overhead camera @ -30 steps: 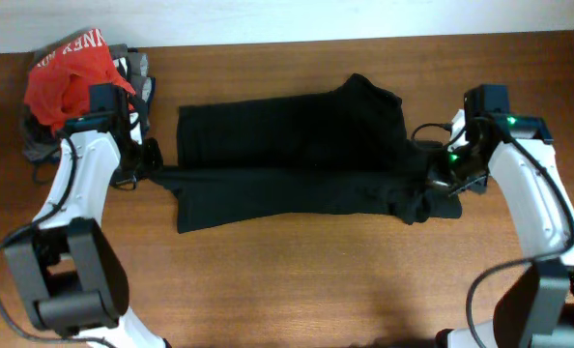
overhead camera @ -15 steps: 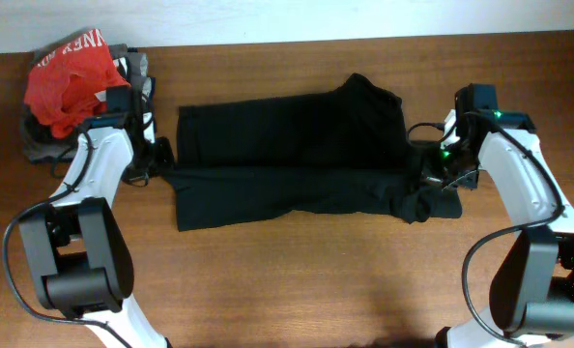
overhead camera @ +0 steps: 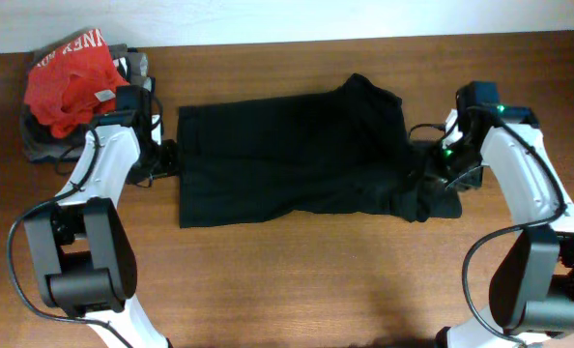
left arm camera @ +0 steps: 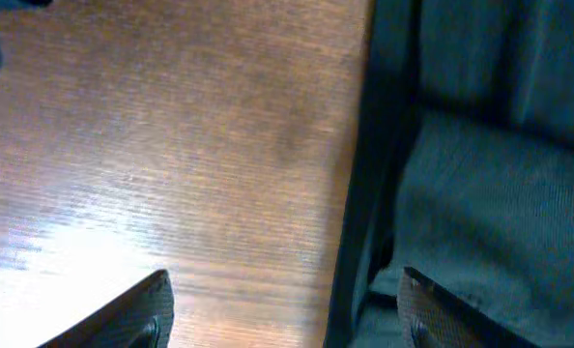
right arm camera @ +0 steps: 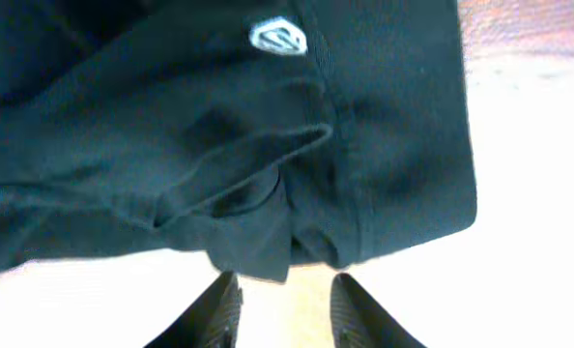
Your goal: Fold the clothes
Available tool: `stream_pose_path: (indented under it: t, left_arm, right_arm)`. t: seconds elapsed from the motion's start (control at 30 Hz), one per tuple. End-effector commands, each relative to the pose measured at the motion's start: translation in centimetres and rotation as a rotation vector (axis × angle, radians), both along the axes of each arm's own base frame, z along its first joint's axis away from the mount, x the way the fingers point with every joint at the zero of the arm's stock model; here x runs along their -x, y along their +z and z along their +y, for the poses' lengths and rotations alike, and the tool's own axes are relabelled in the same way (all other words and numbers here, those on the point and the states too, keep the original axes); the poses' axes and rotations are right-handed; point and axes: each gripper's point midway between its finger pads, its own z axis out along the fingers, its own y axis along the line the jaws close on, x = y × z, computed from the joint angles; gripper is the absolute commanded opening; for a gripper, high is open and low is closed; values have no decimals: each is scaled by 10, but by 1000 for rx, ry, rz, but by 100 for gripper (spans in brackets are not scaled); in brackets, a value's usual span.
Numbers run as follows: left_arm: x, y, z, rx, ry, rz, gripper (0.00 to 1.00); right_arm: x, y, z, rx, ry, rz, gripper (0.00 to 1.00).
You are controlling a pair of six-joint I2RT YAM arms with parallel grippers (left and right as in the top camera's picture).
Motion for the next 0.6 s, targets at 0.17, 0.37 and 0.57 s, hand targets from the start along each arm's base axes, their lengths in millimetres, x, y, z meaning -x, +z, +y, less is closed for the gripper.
stream_pose_path:
  t: [0.17, 0.37, 0.57]
  left_arm:
    - [-43, 68, 7, -24, -72, -133, 84]
    - [-78, 128, -15, 67, -176, -282, 93]
    - [-114, 128, -28, 134, -222, -332, 96]
  right_arm:
    - [-48, 92, -11, 58, 83, -221, 54]
    - [-79, 130, -13, 73, 85, -369, 68]
    - [-119, 136, 2, 20, 148, -462, 70]
